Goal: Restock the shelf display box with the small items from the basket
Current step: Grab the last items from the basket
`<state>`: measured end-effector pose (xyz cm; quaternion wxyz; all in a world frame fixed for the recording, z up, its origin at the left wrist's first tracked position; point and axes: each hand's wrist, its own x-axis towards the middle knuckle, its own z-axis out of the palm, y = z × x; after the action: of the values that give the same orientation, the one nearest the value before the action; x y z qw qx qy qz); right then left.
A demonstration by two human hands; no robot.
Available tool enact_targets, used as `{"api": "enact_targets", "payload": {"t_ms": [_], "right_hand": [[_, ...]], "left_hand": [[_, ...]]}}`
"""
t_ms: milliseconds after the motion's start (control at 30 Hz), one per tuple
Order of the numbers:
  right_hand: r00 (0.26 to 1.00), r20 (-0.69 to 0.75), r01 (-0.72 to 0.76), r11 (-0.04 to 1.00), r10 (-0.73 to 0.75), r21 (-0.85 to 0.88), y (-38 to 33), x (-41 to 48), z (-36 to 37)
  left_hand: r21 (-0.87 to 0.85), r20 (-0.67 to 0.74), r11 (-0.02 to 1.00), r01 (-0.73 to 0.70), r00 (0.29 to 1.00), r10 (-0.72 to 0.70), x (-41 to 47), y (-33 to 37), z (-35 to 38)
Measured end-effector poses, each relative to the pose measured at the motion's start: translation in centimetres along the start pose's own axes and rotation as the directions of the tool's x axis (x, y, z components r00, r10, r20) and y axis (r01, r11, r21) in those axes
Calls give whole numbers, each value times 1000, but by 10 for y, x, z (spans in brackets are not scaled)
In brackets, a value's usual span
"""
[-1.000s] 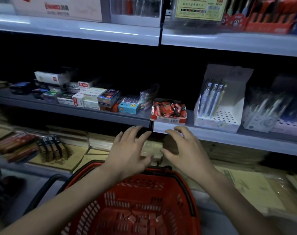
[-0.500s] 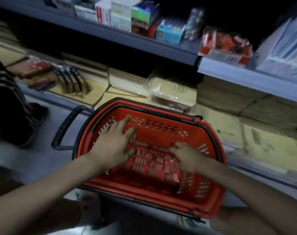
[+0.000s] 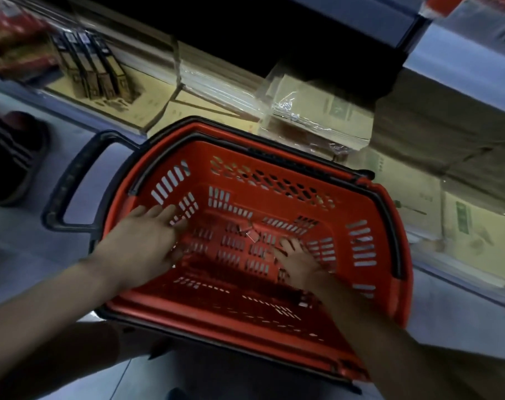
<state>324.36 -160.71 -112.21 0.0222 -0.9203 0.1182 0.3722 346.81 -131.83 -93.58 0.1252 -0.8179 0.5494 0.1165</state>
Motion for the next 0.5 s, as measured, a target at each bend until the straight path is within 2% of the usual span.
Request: {"api": "enact_targets", "payload": {"t_ms": [167, 367, 500], "right_hand": [[997, -60, 36, 999, -37, -13, 18, -5, 7], [990, -96, -100, 992, 107, 76, 17, -5, 5], [989, -96, -109, 991, 116, 79, 12, -3, 10]], "left_hand": [[-17, -28, 1000, -12, 1000, 12, 1, 14, -7], [36, 24, 999, 21, 999, -22, 0, 20, -7], [62, 38, 997, 54, 998, -56, 2, 23, -8]]}}
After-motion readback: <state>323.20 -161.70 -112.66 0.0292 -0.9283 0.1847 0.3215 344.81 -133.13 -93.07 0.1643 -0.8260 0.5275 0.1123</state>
